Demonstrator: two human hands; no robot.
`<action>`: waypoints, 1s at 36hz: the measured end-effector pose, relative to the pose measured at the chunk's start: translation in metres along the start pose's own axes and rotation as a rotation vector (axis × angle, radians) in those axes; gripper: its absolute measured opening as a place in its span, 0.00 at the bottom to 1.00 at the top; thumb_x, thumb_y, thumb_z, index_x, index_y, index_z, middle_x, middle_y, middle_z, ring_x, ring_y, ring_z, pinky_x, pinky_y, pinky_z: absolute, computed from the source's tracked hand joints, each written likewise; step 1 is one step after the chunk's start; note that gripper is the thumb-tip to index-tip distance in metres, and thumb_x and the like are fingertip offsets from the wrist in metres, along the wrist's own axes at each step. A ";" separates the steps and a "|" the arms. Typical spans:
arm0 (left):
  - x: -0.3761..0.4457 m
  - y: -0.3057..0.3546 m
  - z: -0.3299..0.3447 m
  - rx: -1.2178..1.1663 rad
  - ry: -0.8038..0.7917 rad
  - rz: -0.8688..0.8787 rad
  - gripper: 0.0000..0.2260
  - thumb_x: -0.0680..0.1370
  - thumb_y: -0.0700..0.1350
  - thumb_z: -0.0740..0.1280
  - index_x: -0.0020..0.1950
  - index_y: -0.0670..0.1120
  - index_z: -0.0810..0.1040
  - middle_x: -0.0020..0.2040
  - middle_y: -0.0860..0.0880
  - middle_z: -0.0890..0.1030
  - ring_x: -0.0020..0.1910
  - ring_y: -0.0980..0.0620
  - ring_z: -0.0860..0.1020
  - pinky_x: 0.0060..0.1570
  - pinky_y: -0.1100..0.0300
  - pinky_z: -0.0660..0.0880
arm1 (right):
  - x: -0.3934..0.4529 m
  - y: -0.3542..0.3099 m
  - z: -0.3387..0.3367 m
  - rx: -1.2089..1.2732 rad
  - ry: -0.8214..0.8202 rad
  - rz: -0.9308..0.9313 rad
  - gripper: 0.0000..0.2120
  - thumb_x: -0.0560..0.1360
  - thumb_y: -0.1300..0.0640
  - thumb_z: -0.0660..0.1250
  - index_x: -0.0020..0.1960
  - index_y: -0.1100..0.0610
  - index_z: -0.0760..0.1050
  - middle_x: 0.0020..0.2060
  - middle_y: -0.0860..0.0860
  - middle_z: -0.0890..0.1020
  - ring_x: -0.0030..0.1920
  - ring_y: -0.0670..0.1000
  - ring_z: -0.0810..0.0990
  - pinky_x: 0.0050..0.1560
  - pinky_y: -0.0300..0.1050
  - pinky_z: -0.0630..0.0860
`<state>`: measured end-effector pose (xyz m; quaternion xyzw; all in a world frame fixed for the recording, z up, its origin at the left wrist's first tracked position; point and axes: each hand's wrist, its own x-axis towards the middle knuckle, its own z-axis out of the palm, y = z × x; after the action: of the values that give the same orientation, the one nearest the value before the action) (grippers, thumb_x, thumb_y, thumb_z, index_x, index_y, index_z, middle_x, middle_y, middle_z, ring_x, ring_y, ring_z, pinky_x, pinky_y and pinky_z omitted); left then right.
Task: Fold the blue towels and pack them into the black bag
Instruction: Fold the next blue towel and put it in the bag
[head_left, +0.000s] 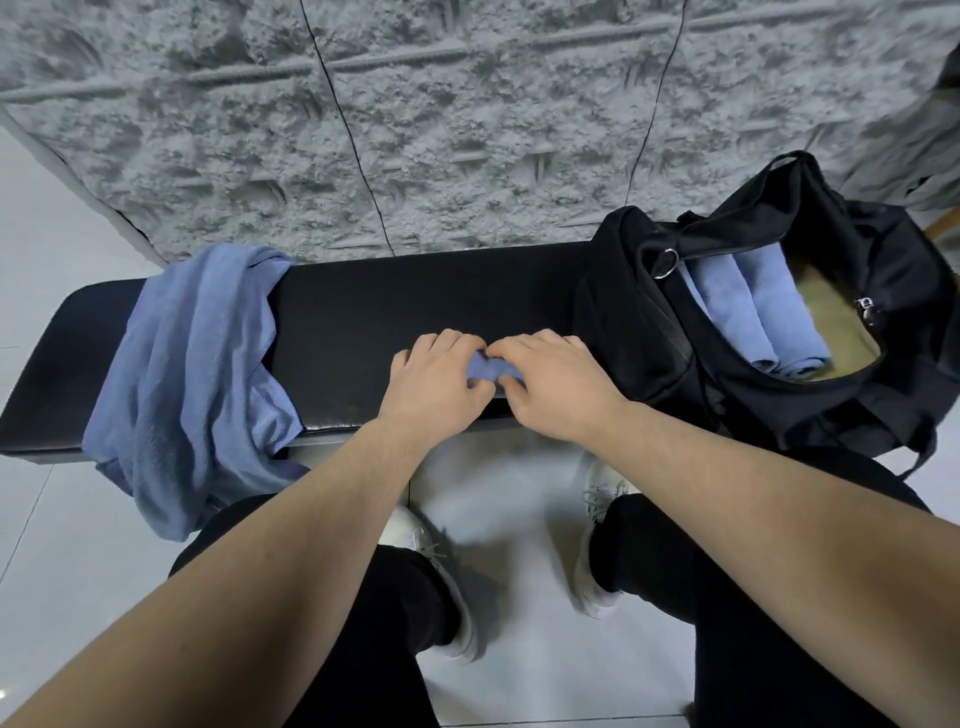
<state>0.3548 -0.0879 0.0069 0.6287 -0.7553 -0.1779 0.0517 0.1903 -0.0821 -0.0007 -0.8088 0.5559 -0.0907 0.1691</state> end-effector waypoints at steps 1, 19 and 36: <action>-0.001 0.000 -0.001 -0.010 0.021 0.018 0.18 0.76 0.49 0.62 0.66 0.54 0.71 0.63 0.56 0.71 0.64 0.51 0.67 0.63 0.54 0.61 | 0.001 0.000 0.000 0.001 -0.002 0.011 0.18 0.79 0.54 0.57 0.68 0.47 0.69 0.61 0.42 0.77 0.61 0.50 0.71 0.61 0.49 0.64; 0.007 -0.006 0.006 0.069 -0.046 -0.023 0.29 0.77 0.49 0.63 0.78 0.53 0.59 0.78 0.56 0.58 0.79 0.52 0.47 0.77 0.46 0.47 | 0.004 0.009 0.007 -0.156 0.017 -0.003 0.35 0.75 0.43 0.64 0.79 0.48 0.57 0.71 0.45 0.67 0.71 0.51 0.63 0.73 0.53 0.53; 0.001 0.013 -0.003 -0.251 0.224 -0.091 0.23 0.79 0.40 0.62 0.75 0.50 0.67 0.62 0.50 0.63 0.48 0.49 0.73 0.44 0.56 0.72 | 0.015 -0.002 -0.005 0.241 0.012 0.318 0.26 0.72 0.46 0.68 0.68 0.48 0.68 0.56 0.47 0.75 0.49 0.52 0.78 0.46 0.48 0.75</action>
<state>0.3437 -0.0872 0.0134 0.6669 -0.6873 -0.2016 0.2055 0.1964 -0.0963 0.0038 -0.6843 0.6626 -0.1335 0.2735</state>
